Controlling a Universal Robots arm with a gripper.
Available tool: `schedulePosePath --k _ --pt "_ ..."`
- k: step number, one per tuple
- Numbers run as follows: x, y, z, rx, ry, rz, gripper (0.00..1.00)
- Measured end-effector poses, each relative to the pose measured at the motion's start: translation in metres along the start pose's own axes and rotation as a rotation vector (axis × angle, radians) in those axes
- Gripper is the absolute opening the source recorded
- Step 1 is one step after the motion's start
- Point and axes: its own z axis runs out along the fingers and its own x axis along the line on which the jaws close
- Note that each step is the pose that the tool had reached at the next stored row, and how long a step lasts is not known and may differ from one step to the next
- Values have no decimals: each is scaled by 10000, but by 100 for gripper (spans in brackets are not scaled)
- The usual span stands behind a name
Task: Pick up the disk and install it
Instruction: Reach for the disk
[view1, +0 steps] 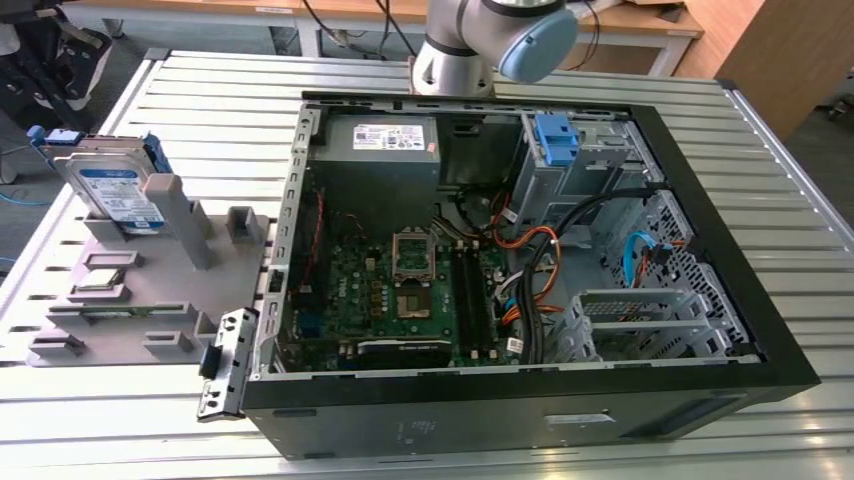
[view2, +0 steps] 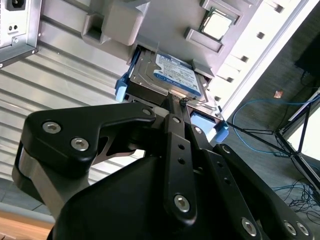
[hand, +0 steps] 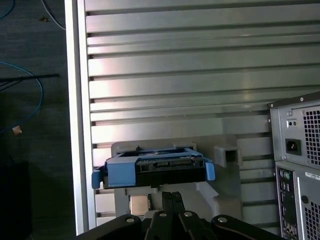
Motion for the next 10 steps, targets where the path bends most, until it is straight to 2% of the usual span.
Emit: schedulePosePath --k 5,10 --pt "13 38 39 -2 -2 0 11" --pt "73 51 64 0 1 0 11"
